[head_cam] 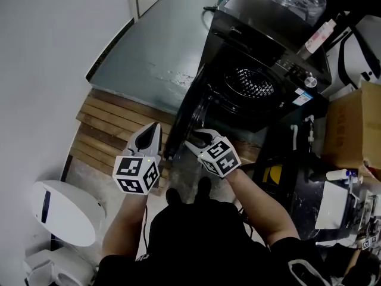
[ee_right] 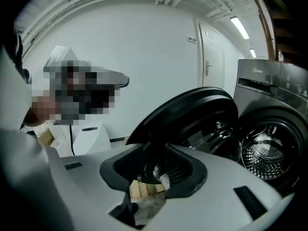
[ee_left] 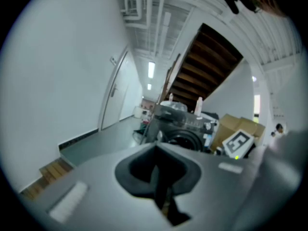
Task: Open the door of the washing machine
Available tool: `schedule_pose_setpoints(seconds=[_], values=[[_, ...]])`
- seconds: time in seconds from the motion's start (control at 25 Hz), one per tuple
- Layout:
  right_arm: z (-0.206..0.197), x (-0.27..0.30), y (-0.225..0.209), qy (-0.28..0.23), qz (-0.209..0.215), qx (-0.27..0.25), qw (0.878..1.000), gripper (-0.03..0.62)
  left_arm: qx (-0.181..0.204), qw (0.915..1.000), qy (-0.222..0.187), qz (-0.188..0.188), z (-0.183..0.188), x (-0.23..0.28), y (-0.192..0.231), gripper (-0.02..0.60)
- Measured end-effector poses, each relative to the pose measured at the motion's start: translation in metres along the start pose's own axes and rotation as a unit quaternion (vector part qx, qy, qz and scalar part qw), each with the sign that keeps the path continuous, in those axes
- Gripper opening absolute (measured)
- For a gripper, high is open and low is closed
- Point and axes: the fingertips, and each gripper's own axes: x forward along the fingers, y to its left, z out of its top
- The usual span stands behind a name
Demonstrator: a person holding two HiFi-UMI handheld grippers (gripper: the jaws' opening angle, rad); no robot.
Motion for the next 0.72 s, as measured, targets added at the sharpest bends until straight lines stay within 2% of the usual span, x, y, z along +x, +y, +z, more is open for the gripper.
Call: schedule_pose_setpoints(seconds=[0.12,0.4,0.72], values=[[0.010,0.010,-0.009,0.004,-0.015,-0.005,1.000,0.140,-0.005,1.0000,-0.003,0.005,0.000,-0.002,0.006,0.008],[0.033,0.013,-0.004,-0.018,-0.016,-0.012,1.000,0.138,-0.003,0.9998,-0.007,0.018,-0.001,-0.012,0.020,0.008],[0.053,-0.069,-0.038,-0.109,-0.037,-0.010,0.993,0.054,0.011,0.9992,-0.020,0.032,0.017,-0.012,0.002,0.008]])
